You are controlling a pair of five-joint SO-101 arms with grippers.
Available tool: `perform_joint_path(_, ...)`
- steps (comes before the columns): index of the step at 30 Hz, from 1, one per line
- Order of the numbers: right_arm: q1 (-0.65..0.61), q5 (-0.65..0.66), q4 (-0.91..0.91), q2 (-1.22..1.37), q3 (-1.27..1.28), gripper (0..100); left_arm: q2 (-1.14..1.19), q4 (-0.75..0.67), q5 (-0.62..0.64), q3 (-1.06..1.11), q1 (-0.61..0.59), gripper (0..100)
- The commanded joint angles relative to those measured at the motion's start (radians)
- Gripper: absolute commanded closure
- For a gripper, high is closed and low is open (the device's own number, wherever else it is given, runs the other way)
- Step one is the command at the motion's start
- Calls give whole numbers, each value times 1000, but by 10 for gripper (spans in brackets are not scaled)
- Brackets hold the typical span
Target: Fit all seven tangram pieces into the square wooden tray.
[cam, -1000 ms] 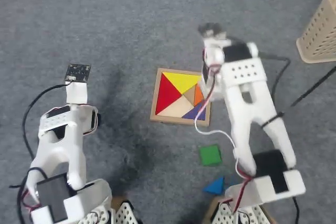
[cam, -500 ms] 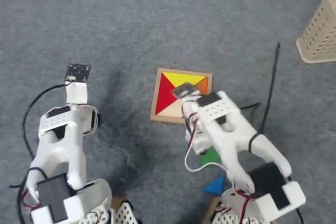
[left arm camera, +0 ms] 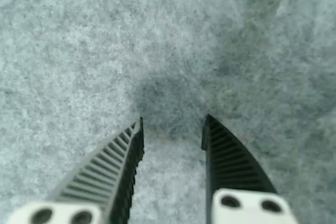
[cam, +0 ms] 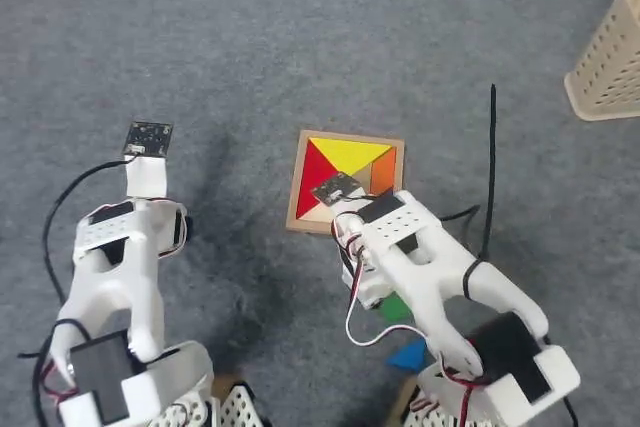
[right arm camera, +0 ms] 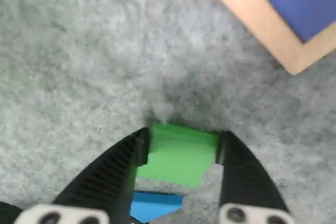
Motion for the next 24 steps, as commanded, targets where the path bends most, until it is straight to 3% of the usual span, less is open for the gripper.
perform_joint_path(1, 62, -3, -15, 25, -5, 894, -51, -17, -5, -5, 3, 825)
perform_joint_path(7, 265, 44, -12, 44, -117, 898, -52, -17, -5, -4, 3, 825)
perform_joint_path(12, 332, 69, 77, 13, -299, 898, -52, -17, -6, -4, 3, 825)
perform_joint_path(19, 275, 141, 236, 50, -677, 898, -52, -17, -8, -4, 3, 825)
perform_joint_path(24, 145, 147, 289, 257, -948, 898, -52, -17, -8, -4, 3, 825)
